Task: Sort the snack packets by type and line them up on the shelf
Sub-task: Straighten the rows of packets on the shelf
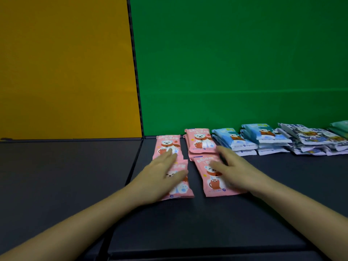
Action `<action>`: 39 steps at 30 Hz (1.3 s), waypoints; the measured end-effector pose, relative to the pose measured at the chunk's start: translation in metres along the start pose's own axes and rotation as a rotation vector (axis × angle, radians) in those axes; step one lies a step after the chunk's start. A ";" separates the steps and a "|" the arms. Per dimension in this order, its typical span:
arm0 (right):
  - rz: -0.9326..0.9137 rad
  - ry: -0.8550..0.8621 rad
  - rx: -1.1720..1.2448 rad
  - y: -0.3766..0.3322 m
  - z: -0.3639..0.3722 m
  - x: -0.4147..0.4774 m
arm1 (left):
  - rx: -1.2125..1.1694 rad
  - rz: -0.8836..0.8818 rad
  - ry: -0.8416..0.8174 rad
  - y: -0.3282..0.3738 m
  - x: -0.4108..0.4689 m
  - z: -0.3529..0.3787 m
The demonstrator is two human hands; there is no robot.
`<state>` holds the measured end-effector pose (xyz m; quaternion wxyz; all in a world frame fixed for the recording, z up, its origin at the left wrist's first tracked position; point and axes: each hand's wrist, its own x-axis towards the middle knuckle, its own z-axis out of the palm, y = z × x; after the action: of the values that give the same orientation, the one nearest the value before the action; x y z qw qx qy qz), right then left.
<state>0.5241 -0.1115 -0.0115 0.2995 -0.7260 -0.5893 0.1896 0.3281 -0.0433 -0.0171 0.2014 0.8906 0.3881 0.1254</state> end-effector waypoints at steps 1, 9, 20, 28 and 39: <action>-0.004 -0.018 -0.001 0.000 0.004 -0.004 | 0.008 0.016 -0.022 0.001 -0.007 0.003; 0.009 -0.004 -0.072 0.000 0.017 -0.007 | 0.120 0.080 -0.061 -0.003 -0.017 0.008; -0.056 0.050 -0.125 0.002 -0.011 -0.013 | 0.295 0.107 0.073 -0.002 -0.008 -0.005; -0.018 0.327 -0.231 0.058 -0.116 0.017 | 0.208 0.164 0.335 0.094 0.064 -0.001; 0.146 0.113 -0.528 0.107 -0.129 0.091 | 0.282 -0.334 0.191 0.150 0.186 0.059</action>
<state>0.7054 -0.0641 0.0215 0.1179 -0.8289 -0.5467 0.0099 0.5706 -0.0136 0.0111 0.0555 0.8175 0.5609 0.1187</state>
